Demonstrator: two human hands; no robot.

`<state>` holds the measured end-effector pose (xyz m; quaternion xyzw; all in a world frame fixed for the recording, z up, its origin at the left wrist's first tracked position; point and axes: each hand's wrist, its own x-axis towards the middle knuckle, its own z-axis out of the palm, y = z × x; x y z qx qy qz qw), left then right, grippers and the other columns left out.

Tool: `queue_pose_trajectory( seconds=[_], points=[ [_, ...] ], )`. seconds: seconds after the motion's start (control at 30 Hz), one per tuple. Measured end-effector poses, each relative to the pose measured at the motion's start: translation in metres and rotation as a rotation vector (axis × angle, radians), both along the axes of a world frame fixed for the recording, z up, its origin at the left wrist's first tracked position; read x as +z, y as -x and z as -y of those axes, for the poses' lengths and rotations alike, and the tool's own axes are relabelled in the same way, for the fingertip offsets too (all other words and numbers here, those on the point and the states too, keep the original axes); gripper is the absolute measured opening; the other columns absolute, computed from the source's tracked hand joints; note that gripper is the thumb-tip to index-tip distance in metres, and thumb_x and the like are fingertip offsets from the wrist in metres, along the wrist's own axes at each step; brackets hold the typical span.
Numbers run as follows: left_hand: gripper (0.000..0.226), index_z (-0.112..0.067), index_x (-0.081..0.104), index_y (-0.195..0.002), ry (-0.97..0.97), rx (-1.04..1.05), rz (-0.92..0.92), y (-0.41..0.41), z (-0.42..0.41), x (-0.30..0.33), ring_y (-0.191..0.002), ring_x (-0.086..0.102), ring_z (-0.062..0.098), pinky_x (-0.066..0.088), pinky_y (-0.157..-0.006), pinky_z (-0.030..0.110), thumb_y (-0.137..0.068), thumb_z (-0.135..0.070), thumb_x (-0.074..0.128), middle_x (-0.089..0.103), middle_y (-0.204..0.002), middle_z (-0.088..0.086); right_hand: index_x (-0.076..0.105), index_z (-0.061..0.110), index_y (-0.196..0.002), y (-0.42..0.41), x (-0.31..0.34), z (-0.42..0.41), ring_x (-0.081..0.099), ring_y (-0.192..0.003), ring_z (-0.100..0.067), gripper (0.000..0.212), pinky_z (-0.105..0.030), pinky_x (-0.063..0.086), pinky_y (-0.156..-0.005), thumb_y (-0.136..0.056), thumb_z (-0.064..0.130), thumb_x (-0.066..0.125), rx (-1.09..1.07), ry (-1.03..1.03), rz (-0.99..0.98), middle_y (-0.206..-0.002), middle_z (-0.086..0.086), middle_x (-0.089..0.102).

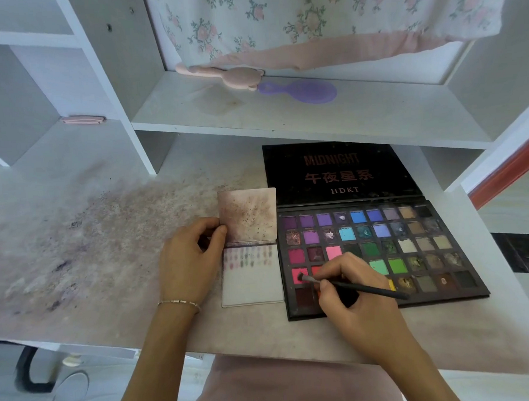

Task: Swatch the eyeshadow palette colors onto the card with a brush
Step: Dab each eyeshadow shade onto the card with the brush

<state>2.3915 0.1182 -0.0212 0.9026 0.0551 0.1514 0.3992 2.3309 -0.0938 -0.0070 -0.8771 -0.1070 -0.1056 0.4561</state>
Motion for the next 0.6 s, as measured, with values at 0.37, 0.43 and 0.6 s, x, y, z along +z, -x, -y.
queue_pose_trajectory(
  seconds=[0.37,0.43,0.6],
  points=[
    [0.01,-0.018,0.069,-0.089,-0.013,-0.001,0.005,0.0003,0.0007,0.0014,-0.072,0.055,0.011,0.037,-0.061,0.019,-0.084,-0.02,0.06,0.062,-0.077,-0.009,0.052,0.04,-0.07,0.0005,0.0,0.0004,0.054,-0.073,-0.008,0.019,-0.012,0.04,-0.06,-0.075,0.021,0.053,-0.014,-0.022,0.002,-0.069,0.015,0.056],
    [0.011,-0.019,0.069,-0.089,-0.017,-0.001,0.003,0.0002,0.0008,0.0014,-0.072,0.054,0.012,0.035,-0.061,0.015,-0.084,-0.02,0.059,0.062,-0.077,-0.009,0.054,0.036,-0.07,0.0002,-0.0012,0.0006,0.055,-0.073,-0.009,0.02,-0.012,0.04,-0.059,-0.074,0.016,0.054,-0.027,-0.036,-0.016,-0.069,0.014,0.056],
    [0.01,-0.018,0.069,-0.088,-0.014,0.0,0.007,0.0001,0.001,0.0017,-0.071,0.054,0.011,0.036,-0.062,0.014,-0.084,-0.019,0.06,0.061,-0.076,-0.01,0.051,0.039,-0.069,0.0011,-0.0003,0.0002,0.054,-0.074,-0.01,0.026,-0.014,0.042,-0.061,-0.073,0.014,0.054,-0.014,-0.009,-0.01,-0.07,0.016,0.055]
  ],
)
